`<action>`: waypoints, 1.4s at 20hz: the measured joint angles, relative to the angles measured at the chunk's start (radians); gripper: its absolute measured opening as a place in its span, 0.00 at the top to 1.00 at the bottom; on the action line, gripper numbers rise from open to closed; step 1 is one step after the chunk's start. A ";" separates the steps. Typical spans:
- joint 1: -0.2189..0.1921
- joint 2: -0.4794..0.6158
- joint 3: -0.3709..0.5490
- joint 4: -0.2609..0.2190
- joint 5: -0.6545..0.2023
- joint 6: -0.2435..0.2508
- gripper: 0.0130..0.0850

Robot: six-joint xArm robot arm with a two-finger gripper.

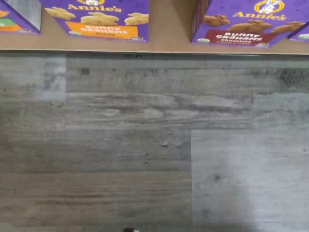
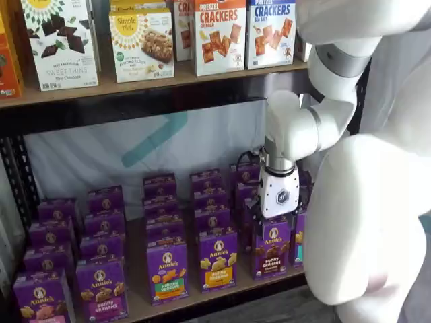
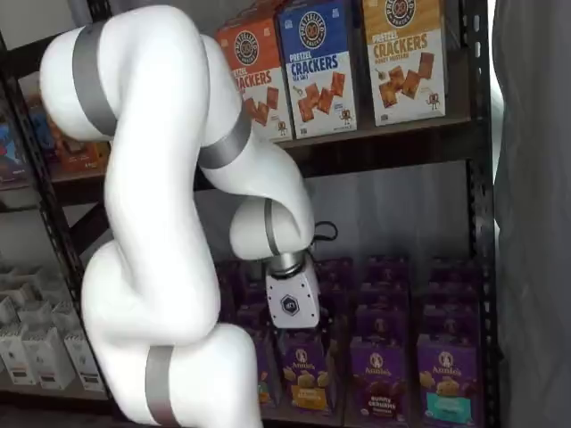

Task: Pick up the purple box with a brown patch in the center, on the bottom shelf, the fifth box from the left

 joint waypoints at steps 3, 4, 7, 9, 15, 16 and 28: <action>-0.006 0.056 -0.023 -0.005 -0.028 0.000 0.00; -0.007 0.069 -0.029 -0.006 -0.034 -0.001 0.00; -0.012 0.114 -0.052 -0.010 -0.051 -0.002 0.00; -0.014 0.145 -0.068 -0.007 -0.064 -0.006 0.00; -0.024 0.250 -0.133 0.003 -0.094 -0.024 0.00; -0.026 0.265 -0.141 0.006 -0.101 -0.030 0.00; -0.094 0.478 -0.298 0.065 -0.192 -0.152 0.00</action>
